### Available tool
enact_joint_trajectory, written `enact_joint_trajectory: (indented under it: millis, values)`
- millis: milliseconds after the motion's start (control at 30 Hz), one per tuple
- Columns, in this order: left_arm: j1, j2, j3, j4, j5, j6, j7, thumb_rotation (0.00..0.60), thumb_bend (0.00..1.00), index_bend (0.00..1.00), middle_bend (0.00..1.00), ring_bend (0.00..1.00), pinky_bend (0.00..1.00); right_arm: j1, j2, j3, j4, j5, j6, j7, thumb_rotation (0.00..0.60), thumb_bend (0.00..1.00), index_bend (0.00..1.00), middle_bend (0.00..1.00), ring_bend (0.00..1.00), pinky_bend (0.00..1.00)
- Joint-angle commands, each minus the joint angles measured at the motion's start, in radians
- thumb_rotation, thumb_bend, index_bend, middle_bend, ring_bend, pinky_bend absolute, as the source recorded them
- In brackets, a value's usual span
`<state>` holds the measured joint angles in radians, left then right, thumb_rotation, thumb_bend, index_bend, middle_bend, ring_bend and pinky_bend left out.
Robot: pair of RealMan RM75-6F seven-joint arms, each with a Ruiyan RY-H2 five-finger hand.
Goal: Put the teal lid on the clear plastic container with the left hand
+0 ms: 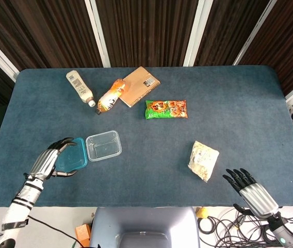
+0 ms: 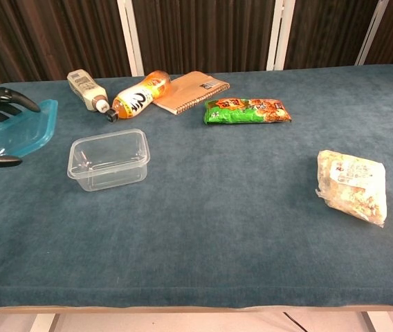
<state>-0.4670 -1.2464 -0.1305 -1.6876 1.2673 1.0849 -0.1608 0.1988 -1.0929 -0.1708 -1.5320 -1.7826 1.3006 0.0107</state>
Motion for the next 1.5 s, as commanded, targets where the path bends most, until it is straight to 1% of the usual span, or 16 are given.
enact_joint_trajectory:
  millis: [33,133,200,367,567,667,800,867,967,1133,1233,1500]
  values:
    - [-0.093,-0.126,-0.096,-0.050,-0.219,-0.018,0.230,0.600,0.27,0.30,1.00,0.75,0.26,0.005,0.003,0.000,0.003,0.001,-0.005,0.013,0.600,0.20,0.00,0.00,0.00,0.00]
    - [-0.157,-0.199,-0.130,-0.023,-0.312,-0.059,0.290,0.600,0.27,0.29,0.99,0.75,0.25,0.012,0.009,-0.003,0.006,0.000,-0.013,0.035,0.600,0.20,0.00,0.00,0.00,0.00]
    - [-0.196,-0.246,-0.146,0.005,-0.371,-0.060,0.352,0.600,0.27,0.29,0.99,0.75,0.25,0.016,0.014,-0.004,0.008,0.001,-0.018,0.053,0.600,0.20,0.00,0.00,0.00,0.00]
    - [-0.262,-0.343,-0.185,0.029,-0.471,0.011,0.486,0.600,0.27,0.29,0.99,0.75,0.25,0.027,0.022,-0.006,0.013,0.005,-0.030,0.083,0.600,0.20,0.00,0.00,0.00,0.00]
    - [-0.316,-0.403,-0.217,0.056,-0.559,0.073,0.600,0.600,0.27,0.28,0.99,0.75,0.25,0.032,0.029,-0.014,0.016,-0.003,-0.035,0.103,0.600,0.20,0.00,0.00,0.00,0.00]
    - [-0.328,-0.418,-0.223,0.084,-0.580,0.075,0.613,0.600,0.27,0.28,0.99,0.75,0.24,0.038,0.036,-0.023,0.014,-0.014,-0.040,0.121,0.600,0.20,0.00,0.00,0.00,0.00]
    - [-0.330,-0.415,-0.213,0.107,-0.600,0.048,0.617,0.600,0.27,0.28,0.97,0.74,0.22,0.038,0.041,-0.026,0.017,-0.021,-0.031,0.134,0.600,0.20,0.00,0.00,0.00,0.00]
    - [-0.328,-0.404,-0.203,0.110,-0.611,0.029,0.619,0.600,0.27,0.28,0.94,0.71,0.21,0.038,0.043,-0.027,0.018,-0.022,-0.029,0.140,0.600,0.20,0.00,0.00,0.00,0.00]
    - [-0.327,-0.391,-0.195,0.110,-0.620,0.008,0.618,0.600,0.27,0.27,0.86,0.66,0.19,0.039,0.043,-0.028,0.020,-0.023,-0.029,0.143,0.600,0.20,0.00,0.00,0.00,0.00]
    - [-0.331,-0.390,-0.191,0.127,-0.611,0.000,0.610,0.600,0.26,0.24,0.74,0.58,0.17,0.042,0.041,-0.032,0.017,-0.026,-0.037,0.135,0.600,0.20,0.00,0.00,0.00,0.00]
    - [-0.335,-0.397,-0.176,0.145,-0.598,0.004,0.620,0.600,0.26,0.24,0.72,0.57,0.17,0.043,0.041,-0.033,0.015,-0.026,-0.040,0.132,0.600,0.20,0.00,0.00,0.00,0.00]
    - [-0.337,-0.387,-0.163,0.141,-0.618,-0.004,0.640,0.600,0.24,0.20,0.67,0.53,0.15,0.044,0.044,-0.034,0.011,-0.027,-0.037,0.130,0.600,0.20,0.00,0.00,0.00,0.00]
